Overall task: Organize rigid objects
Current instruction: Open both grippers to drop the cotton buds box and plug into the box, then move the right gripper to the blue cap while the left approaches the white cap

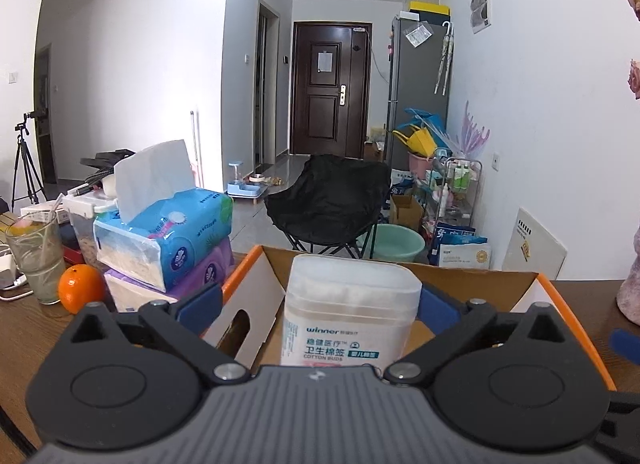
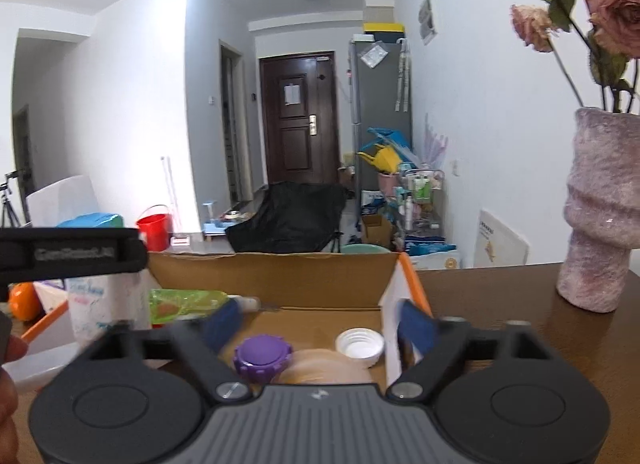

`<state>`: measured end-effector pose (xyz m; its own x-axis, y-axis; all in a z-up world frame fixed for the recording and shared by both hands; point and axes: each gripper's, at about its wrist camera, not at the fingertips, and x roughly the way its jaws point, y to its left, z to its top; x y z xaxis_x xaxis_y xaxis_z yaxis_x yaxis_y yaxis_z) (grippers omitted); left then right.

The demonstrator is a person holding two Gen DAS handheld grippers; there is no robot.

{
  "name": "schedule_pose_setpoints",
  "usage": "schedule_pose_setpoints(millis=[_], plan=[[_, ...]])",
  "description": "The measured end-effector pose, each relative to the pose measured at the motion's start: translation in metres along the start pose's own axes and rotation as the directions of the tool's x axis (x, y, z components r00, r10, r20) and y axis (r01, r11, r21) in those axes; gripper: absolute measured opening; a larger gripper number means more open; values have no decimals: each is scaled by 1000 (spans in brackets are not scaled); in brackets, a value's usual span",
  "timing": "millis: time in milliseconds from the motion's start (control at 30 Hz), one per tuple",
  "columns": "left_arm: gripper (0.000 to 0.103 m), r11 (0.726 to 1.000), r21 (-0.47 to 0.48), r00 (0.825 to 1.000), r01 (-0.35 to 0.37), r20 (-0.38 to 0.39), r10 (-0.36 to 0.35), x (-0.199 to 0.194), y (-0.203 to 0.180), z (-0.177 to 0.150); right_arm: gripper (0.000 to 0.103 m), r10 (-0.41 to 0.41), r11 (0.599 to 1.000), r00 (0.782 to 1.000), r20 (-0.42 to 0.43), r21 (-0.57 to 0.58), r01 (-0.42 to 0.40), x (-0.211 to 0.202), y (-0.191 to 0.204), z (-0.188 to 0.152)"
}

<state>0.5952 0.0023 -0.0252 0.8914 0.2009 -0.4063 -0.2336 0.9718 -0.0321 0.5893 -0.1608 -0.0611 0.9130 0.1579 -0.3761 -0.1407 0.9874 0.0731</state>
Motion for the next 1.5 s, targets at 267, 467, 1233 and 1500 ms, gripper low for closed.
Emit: schedule_pose_setpoints(millis=[267, 467, 1233, 1500], plan=[[103, 1000, -11, 1000, 0, -24, 0, 1, 2, 0, 103, -29, 999, 1000, -7, 14, 29, 1, -3, 1], [103, 1000, -16, 999, -1, -33, 1, 2, 4, 0, 103, -24, 1000, 1000, -12, 3, 24, -1, -2, -1], [103, 999, -33, 1000, 6, -26, -7, -40, 10, -9, 103, -60, 998, 998, 16, 18, 60, -48, -14, -10], [103, 999, -54, 999, 3, -38, -5, -53, 14, -13, 103, -71, 997, 997, 4, 27, 70, -64, -20, -17]])
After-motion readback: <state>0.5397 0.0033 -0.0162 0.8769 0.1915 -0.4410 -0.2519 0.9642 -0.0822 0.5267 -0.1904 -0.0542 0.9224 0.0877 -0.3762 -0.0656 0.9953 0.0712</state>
